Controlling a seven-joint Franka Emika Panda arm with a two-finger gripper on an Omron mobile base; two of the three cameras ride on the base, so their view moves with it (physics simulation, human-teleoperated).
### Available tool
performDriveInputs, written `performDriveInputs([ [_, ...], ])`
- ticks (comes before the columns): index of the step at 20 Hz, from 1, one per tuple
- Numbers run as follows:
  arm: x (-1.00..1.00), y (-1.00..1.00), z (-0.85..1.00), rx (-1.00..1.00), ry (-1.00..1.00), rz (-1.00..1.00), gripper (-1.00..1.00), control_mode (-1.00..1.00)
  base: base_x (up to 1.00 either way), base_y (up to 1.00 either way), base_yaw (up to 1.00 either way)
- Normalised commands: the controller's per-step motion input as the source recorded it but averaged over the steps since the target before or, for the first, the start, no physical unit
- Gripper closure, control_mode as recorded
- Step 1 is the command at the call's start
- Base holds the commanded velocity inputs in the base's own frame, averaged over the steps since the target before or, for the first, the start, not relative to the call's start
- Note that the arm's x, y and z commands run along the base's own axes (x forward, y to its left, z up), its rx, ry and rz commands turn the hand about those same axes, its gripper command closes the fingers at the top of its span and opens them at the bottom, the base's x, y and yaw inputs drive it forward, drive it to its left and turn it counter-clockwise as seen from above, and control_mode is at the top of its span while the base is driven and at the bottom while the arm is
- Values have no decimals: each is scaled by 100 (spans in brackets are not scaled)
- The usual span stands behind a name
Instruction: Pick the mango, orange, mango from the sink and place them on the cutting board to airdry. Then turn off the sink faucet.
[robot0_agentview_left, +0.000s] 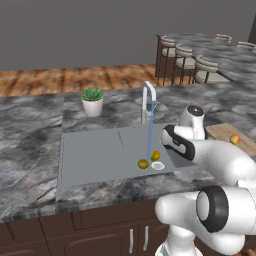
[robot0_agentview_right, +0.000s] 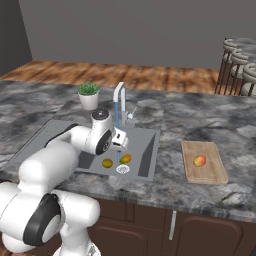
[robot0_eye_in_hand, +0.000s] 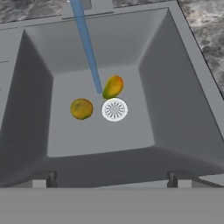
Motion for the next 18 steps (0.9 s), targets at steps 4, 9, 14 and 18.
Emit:
performDriveInputs([
  [4, 25, 0, -16, 3, 0, 0, -100, -100, 0, 0, 0],
  [9, 21, 0, -21, 2, 0, 0, -100, -100, 0, 0, 0],
  [14, 23, 0, -23, 3, 0, 0, -100, -100, 0, 0, 0],
  [18, 29, 0, -21, 1, 0, 0, -100, -100, 0, 0, 0],
])
